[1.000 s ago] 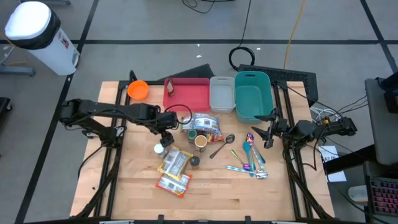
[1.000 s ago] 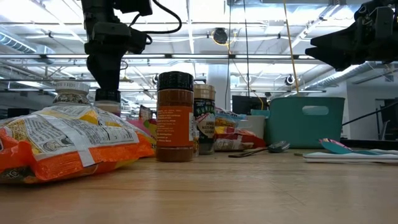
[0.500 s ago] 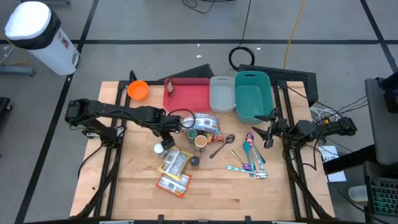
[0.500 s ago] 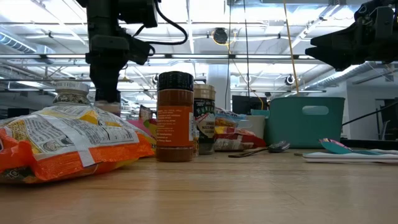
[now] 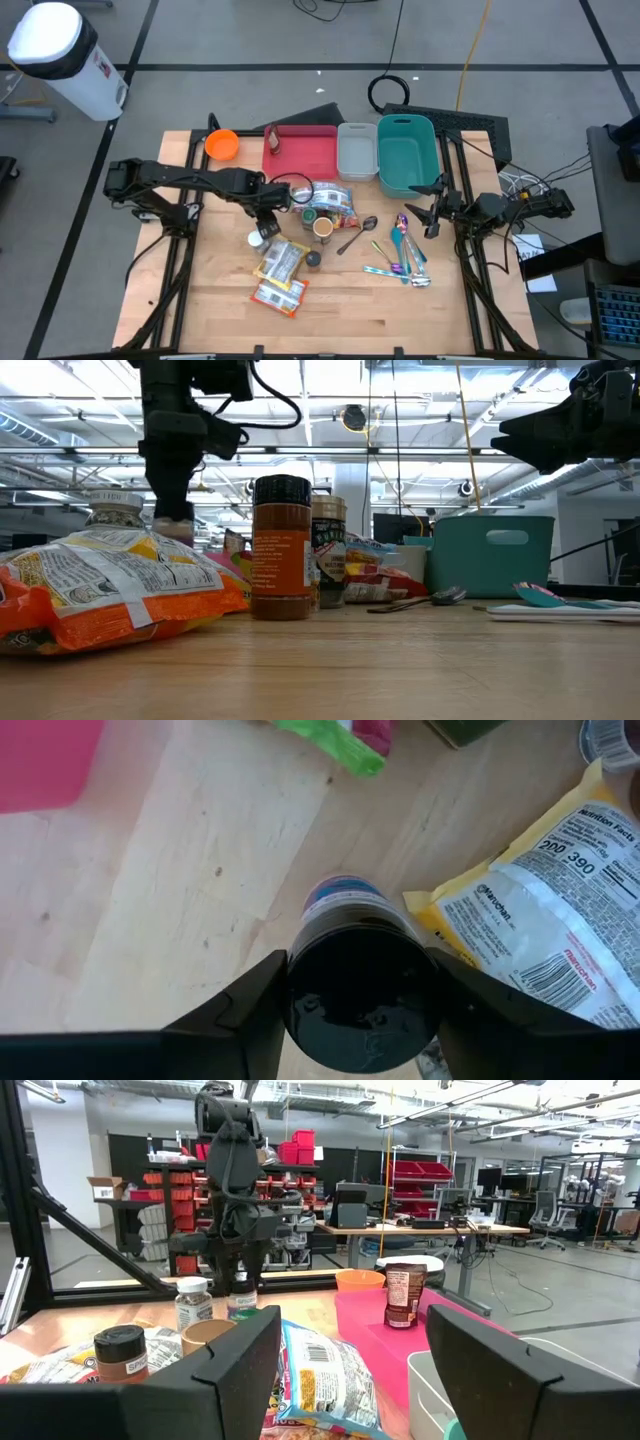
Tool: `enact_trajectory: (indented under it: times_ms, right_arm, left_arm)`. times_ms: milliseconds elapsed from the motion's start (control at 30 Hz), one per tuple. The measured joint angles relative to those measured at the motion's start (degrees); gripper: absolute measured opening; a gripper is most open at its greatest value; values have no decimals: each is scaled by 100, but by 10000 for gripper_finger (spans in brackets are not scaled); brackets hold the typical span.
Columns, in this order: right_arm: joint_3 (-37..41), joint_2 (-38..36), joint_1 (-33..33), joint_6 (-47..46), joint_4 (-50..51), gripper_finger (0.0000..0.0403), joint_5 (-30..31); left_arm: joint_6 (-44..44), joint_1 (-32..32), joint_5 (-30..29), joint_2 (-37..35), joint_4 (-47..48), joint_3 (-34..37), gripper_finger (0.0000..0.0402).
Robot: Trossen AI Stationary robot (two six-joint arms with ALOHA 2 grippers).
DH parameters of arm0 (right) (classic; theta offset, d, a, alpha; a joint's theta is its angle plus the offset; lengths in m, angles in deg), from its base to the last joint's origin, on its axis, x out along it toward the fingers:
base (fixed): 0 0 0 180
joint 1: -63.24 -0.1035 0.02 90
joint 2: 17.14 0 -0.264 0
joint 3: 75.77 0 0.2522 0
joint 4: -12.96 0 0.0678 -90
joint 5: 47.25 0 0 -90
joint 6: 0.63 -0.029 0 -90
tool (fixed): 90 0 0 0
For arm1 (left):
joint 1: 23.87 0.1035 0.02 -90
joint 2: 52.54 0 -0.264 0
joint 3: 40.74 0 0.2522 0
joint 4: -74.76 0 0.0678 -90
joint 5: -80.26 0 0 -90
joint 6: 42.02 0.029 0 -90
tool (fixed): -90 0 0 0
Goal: Pick & Place Food Item
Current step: Put the violet seasoning bottle into the red bin
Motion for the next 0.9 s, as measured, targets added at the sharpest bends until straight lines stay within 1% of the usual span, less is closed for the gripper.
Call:
enact_trajectory:
  times_ms: [133,333,433,533,633,800,900]
  right_arm:
    - [-1,0,0,0,0,242,0]
    - [0,-2,0,0,1,242,0]
    - [1,-2,0,0,1,242,-2]
    - [-1,-2,0,-1,-1,242,-1]
    - [0,-2,0,-1,-1,242,0]
    - [-1,-2,0,-1,0,242,-1]
    - [0,-2,0,-2,0,242,0]
  left_arm:
    - [148,136,-96,0,483,-478,205]
    - [687,504,-682,0,1010,-1502,205]
    - [1076,822,-943,-2,993,-2003,205]
    - [1422,1257,-1010,-7,906,-2389,205]
    - [1729,1722,-1015,-9,687,-2545,205]
    - [2199,2461,-891,78,243,-2555,205]
    - [2378,2856,-664,278,-1,-2555,205]
